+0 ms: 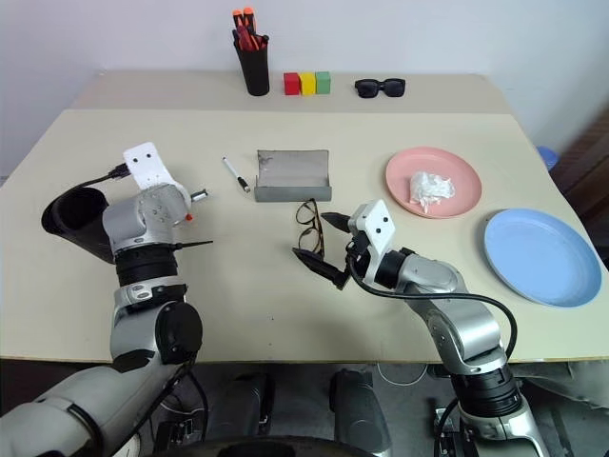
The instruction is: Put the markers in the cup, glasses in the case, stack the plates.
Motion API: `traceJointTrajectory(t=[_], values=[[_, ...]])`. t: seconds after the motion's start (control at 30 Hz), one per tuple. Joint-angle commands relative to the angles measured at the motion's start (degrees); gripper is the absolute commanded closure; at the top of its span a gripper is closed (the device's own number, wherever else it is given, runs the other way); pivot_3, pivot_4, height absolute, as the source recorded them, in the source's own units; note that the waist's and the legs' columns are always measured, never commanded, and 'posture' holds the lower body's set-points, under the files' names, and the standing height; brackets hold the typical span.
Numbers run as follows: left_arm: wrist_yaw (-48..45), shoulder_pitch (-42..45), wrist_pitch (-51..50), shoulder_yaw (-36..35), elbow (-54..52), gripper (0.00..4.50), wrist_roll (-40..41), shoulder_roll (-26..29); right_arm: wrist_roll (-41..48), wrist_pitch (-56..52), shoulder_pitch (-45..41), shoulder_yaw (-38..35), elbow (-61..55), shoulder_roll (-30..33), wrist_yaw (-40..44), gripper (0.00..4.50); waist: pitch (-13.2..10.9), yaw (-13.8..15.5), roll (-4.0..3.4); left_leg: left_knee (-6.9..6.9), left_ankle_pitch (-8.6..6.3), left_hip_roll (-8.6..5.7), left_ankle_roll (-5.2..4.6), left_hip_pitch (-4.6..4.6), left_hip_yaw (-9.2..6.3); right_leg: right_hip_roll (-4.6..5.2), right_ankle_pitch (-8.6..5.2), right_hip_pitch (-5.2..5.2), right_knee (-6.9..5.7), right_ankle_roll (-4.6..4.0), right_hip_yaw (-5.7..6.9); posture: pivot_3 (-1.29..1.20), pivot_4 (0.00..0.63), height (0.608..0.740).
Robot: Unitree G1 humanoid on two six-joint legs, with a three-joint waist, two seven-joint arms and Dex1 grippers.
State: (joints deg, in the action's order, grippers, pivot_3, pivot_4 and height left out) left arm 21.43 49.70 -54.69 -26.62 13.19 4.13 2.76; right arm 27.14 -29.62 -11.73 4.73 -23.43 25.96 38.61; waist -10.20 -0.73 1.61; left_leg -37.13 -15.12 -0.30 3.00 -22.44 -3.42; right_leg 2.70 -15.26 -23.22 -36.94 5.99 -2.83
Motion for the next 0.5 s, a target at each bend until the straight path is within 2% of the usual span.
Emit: traceJointTrajectory(t=[0.03, 0.13, 0.23, 0.33, 0.4, 0.5], values=[[-5.2, -1.6, 6.6, 6.5, -7.5, 4.49, 0.6, 0.3, -0.2, 0.7, -0.3, -0.3, -1.7, 0.3, 0.0, 0.00, 0.0, 0.0, 0.00, 0.01, 0.00, 0.00, 0.00, 0.00, 0.00, 0.00, 0.00, 0.00, 0.00, 0.00, 0.00, 0.00, 0.150, 0.740], [-10.3, -6.4, 17.7, 10.8, -16.7, 4.49, 0.2, 1.1, -0.4, 0.8, -0.4, -0.5, -1.5, 0.4, 0.0, 0.00, 0.0, -0.2, -0.01, 0.01, 0.00, 0.01, 0.00, 0.00, 0.01, 0.01, 0.00, 0.00, 0.00, -0.01, -0.02, 0.00, 0.150, 0.740], [-10.7, -9.3, 23.6, 12.3, -21.4, 4.49, -1.4, 2.2, -0.4, 0.9, -0.3, -0.7, -1.5, 0.5, 0.1, 0.00, 0.0, 0.0, -0.02, 0.05, 0.00, 0.03, 0.01, 0.01, 0.01, 0.01, 0.01, -0.03, 0.00, -0.02, -0.06, 0.00, 0.150, 0.740], [-9.3, -16.4, 33.4, 15.6, -31.1, 4.49, -10.8, 8.7, 1.5, -0.1, -1.0, -2.1, -2.1, 0.2, 0.2, 0.00, 0.0, -0.5, -0.06, 0.05, 0.00, 0.05, 0.01, 0.04, 0.03, -0.01, 0.02, -0.04, 0.00, -0.04, -0.11, 0.00, 0.150, 0.740], [-8.2, -21.5, 37.1, 15.2, -35.9, 4.49, -15.8, 12.7, 3.3, -0.9, -1.6, -3.0, -2.5, -0.4, 0.1, 0.00, 0.0, -0.4, -0.08, 0.09, 0.00, 0.06, 0.01, 0.05, 0.02, -0.01, 0.02, -0.08, -0.01, -0.04, -0.16, 0.00, 0.150, 0.740], [-6.1, -27.1, 36.0, 11.1, -39.7, 4.49, -18.4, 14.1, 5.1, -1.8, -2.3, -3.3, -2.8, -0.6, 0.5, 0.00, 0.0, 0.2, -0.08, 0.06, 0.00, 0.06, -0.01, 0.04, 0.02, 0.00, 0.01, -0.03, 0.00, -0.05, -0.13, 0.00, 0.150, 0.740]])
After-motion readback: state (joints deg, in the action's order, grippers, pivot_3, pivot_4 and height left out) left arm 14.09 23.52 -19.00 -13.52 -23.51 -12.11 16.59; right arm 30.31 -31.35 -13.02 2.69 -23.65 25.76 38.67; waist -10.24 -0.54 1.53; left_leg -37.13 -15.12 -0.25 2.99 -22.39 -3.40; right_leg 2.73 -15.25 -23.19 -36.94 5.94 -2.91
